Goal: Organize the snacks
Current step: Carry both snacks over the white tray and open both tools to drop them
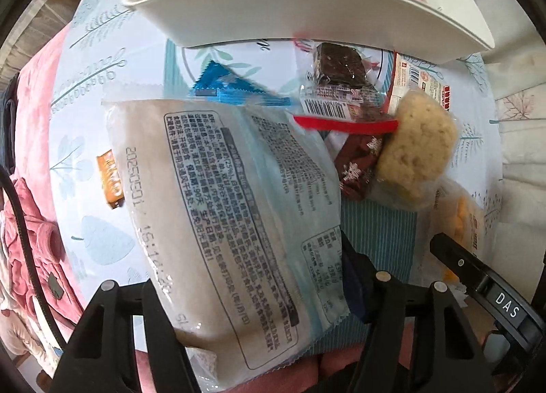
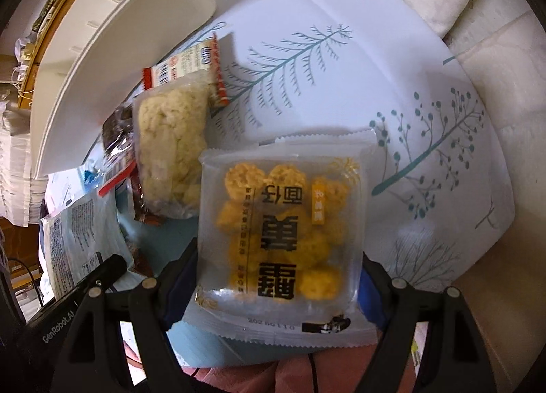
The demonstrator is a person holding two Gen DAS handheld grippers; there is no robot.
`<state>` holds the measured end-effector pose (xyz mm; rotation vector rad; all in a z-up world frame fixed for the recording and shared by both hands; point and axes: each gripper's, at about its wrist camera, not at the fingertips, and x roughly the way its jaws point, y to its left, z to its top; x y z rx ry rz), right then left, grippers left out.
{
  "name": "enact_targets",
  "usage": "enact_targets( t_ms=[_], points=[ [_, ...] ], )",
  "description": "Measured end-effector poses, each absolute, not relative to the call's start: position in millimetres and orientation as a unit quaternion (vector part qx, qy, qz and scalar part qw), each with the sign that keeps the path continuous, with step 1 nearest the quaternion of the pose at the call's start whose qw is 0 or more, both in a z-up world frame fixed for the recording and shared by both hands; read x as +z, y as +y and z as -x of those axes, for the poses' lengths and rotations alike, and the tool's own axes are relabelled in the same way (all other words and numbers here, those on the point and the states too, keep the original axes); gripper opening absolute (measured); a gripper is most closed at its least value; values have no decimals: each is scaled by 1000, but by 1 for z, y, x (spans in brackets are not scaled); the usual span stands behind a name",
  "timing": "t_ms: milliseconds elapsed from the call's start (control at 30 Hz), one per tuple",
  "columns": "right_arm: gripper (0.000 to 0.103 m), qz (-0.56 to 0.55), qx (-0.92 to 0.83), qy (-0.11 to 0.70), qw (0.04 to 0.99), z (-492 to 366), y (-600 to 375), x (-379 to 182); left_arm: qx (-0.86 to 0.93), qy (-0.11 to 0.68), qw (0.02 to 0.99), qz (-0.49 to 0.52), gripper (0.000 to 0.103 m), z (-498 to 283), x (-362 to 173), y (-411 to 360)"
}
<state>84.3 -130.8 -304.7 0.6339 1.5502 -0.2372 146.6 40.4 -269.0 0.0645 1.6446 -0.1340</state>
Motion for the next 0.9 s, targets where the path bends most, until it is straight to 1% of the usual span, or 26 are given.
enact_targets(
  t_ms=[167,267,600,900],
  points=[
    [81,-308,-86,682,658,-72,-145,-295,-58,730,681,-13,64,-148,-250,42],
    [81,-323,-74,679,655,-65,-145,-285,-58,723,689,-5,64,-147,-247,53],
    [81,-322,-19,655,684,-63,-127,-238,-56,694,716,44,63,-151,-214,88],
    [81,-296,26,623,724,-100,-103,-208,-49,645,760,66,63,-185,-155,116]
  ],
)
